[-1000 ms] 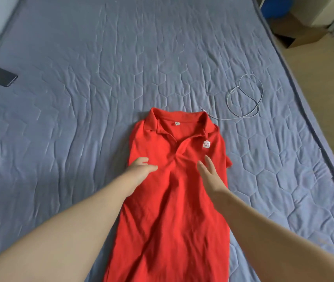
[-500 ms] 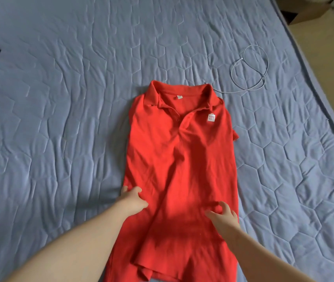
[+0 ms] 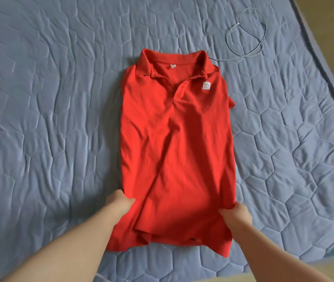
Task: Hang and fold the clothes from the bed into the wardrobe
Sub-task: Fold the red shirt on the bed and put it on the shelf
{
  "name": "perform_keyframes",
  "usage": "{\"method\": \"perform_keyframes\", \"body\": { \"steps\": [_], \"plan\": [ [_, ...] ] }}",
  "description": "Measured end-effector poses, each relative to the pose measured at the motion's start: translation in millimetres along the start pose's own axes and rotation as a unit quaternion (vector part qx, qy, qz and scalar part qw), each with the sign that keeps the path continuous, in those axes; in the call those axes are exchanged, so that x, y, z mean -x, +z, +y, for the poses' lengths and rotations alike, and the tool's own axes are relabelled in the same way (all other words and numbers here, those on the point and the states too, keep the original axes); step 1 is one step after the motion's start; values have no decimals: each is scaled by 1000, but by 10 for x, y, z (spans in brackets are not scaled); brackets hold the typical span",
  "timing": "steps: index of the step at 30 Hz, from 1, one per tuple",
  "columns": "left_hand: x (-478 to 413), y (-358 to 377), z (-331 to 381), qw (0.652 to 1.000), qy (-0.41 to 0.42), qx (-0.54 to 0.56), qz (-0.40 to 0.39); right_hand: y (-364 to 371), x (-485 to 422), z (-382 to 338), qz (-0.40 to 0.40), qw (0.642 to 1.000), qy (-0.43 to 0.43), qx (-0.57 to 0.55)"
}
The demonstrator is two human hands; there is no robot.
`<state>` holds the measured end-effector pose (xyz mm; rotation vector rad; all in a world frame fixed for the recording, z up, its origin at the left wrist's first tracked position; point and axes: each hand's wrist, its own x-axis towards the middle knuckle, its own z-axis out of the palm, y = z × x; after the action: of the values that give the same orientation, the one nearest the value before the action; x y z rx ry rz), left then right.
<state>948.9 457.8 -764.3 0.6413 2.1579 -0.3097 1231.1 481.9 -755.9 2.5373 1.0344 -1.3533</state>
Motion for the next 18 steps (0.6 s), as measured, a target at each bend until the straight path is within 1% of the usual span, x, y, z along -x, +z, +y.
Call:
{"method": "perform_keyframes", "body": {
  "steps": [3,6,8,10,13,15,18],
  "plan": [
    [39,23,-82,999,1,-23,25,-136,27,163,15,1000,1,16],
    [67,18,-116,999,3,-29,19,-301,15,304,41,998,19,32],
    [73,21,-139,1000,2,-25,16,-389,5,374,43,997,46,49],
    [65,27,-184,1000,-7,-18,13,-402,8,431,13,996,72,58],
    [96,91,-282,999,-24,-32,-20,-312,45,546,-50,992,110,47],
    [151,160,-340,997,-39,-48,-41,-250,57,613,-50,990,128,37],
    [201,225,-423,995,-58,-63,-48,-192,51,690,-34,991,132,8]
  ]
}}
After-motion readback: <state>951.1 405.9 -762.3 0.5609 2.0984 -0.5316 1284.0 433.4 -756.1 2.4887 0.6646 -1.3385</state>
